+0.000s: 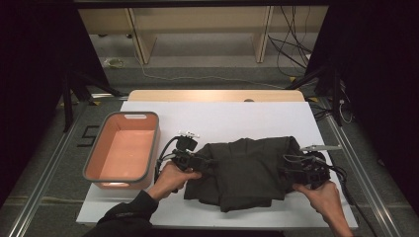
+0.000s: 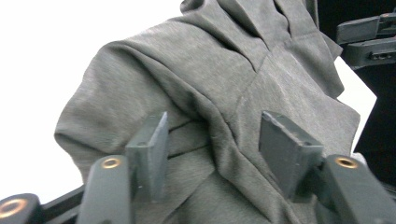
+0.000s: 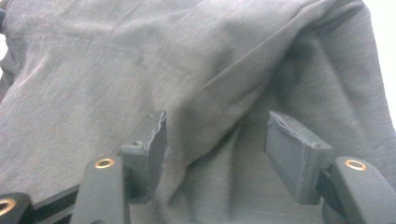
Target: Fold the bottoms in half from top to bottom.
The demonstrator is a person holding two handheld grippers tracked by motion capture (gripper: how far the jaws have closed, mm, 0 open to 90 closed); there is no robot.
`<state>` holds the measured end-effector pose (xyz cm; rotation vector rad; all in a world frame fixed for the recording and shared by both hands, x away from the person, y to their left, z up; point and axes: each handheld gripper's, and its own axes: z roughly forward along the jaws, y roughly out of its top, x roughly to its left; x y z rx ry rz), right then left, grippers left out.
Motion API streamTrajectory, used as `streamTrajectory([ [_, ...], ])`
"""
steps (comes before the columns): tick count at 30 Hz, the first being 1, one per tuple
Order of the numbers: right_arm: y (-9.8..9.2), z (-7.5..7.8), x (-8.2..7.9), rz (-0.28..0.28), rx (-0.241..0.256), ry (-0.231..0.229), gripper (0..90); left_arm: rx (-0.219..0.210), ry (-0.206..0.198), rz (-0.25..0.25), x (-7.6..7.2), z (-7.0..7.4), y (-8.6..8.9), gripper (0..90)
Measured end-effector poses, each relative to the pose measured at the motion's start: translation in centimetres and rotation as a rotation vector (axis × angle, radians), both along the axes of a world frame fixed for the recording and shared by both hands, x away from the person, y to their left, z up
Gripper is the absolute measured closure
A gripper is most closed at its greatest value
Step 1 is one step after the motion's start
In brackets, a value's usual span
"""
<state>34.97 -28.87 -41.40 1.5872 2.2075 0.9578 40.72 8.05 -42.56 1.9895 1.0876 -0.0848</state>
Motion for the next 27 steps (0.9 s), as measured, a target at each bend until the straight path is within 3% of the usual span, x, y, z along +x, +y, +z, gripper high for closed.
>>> streamTrajectory([
  [6,-1.8,-0.2,1.1,-0.052,-0.005,-0.022,33.1,0.059,-0.056,0.038,0.1,0.4,0.7,33.2],
  [12,-3.7,-0.7,2.4,-0.093,-0.005,-0.006,27.4,0.072,-0.047,0.078,0.5,0.3,1.7,29.7],
  [17,-4.8,-1.8,3.8,-0.103,-0.013,0.037,21.6,0.114,-0.025,0.073,0.7,-0.3,1.9,25.5],
  [22,-5.2,-2.5,5.0,-0.112,-0.038,0.071,21.3,0.169,0.029,0.062,1.0,-1.4,1.9,22.7],
  [27,-5.3,-3.4,6.3,-0.108,-0.060,0.104,21.6,0.196,0.064,0.050,1.2,-2.2,2.0,20.6],
])
